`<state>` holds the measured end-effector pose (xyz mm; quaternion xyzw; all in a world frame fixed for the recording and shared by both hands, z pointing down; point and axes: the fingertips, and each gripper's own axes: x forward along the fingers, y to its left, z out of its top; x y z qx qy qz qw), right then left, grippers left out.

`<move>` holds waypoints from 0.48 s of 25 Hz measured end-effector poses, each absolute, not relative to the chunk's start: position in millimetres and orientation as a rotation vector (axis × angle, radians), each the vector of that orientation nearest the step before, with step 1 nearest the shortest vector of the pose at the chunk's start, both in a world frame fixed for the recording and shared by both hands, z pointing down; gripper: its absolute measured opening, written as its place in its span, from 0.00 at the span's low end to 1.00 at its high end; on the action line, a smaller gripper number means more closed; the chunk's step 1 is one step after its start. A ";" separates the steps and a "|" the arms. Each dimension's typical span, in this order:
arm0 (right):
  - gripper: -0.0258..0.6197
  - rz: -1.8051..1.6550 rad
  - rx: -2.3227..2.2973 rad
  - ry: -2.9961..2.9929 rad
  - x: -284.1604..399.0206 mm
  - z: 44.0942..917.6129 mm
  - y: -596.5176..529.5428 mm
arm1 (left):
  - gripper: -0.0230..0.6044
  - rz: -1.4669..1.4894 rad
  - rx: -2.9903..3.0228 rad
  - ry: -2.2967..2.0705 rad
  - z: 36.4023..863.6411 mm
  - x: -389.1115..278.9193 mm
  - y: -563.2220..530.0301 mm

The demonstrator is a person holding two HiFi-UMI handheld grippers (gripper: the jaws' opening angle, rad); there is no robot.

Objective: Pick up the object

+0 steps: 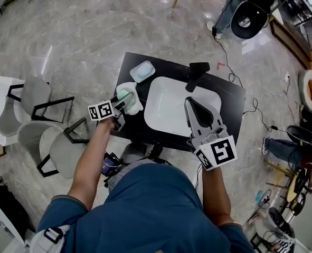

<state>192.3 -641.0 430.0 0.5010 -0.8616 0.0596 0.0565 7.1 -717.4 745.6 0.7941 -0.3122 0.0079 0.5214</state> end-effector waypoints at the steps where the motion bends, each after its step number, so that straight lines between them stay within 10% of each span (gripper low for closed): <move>1: 0.06 0.174 1.519 -2.621 192.3 427.3 -642.3 | 0.56 -0.009 1.925 -0.753 731.7 4.4 -724.7; 12: 0.06 0.069 1.471 -2.703 181.3 394.4 -643.5 | 0.56 -0.322 2.150 -0.831 550.3 -33.7 -756.2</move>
